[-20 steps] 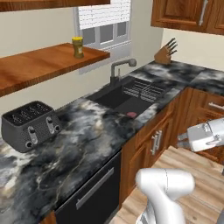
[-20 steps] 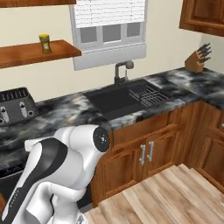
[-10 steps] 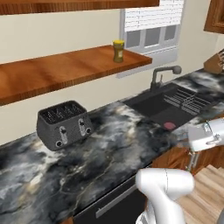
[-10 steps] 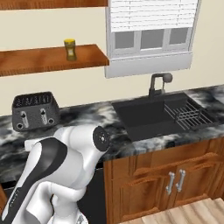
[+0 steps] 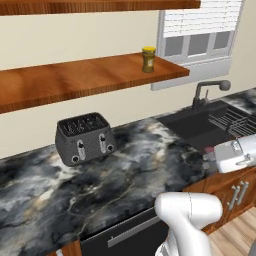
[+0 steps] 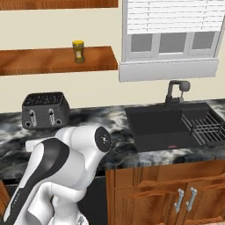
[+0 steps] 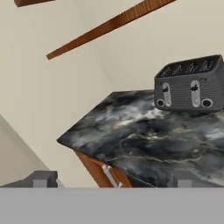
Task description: Collect the turmeric, ketchup, and shaker from the cabinet and place them next to the stove.
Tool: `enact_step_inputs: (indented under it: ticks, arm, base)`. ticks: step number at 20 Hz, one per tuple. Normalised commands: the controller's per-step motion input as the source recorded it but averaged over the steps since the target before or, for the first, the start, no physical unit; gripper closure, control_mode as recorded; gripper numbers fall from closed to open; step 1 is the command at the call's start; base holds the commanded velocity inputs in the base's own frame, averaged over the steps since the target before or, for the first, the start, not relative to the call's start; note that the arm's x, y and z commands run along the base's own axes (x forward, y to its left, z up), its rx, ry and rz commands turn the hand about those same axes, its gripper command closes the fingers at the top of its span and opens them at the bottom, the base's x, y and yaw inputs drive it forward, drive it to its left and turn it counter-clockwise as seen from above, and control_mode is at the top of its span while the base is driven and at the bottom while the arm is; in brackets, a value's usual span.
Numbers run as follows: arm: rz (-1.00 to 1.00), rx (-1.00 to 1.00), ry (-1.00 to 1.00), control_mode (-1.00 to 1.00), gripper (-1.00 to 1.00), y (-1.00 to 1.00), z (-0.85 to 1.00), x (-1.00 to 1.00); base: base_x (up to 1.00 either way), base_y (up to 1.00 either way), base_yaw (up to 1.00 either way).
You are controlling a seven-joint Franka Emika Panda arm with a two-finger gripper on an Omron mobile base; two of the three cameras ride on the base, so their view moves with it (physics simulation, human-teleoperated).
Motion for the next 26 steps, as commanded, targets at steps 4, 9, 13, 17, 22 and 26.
enact_step_inputs:
  ticks: [4, 9, 13, 17, 22, 26]
  arm:
    - [-0.01, -0.03, 0.00, -1.00, -1.00, 0.00, 0.37, 0.44]
    - [-0.23, -0.09, 0.00, -1.00, -1.00, 0.11, 0.61, 0.45]
    - [-0.33, -0.10, 0.00, -1.00, -1.00, 0.18, 0.67, 0.16]
    - [-0.36, -0.09, -0.03, -1.00, -1.00, 0.12, 0.65, 0.00]
    - [-0.35, -0.10, -0.09, -1.00, -1.00, 0.18, 0.65, 0.00]
    - [-0.32, -0.12, -0.19, -1.00, -1.00, 0.20, 0.45, 0.15]
  base:
    - [0.17, 0.00, 0.01]
    - [0.00, 0.00, 0.00]
    - [0.00, 0.00, 0.00]
    - [0.00, 0.00, 0.00]
    - [0.00, 0.00, 0.00]
    - [0.00, 0.00, 0.00]
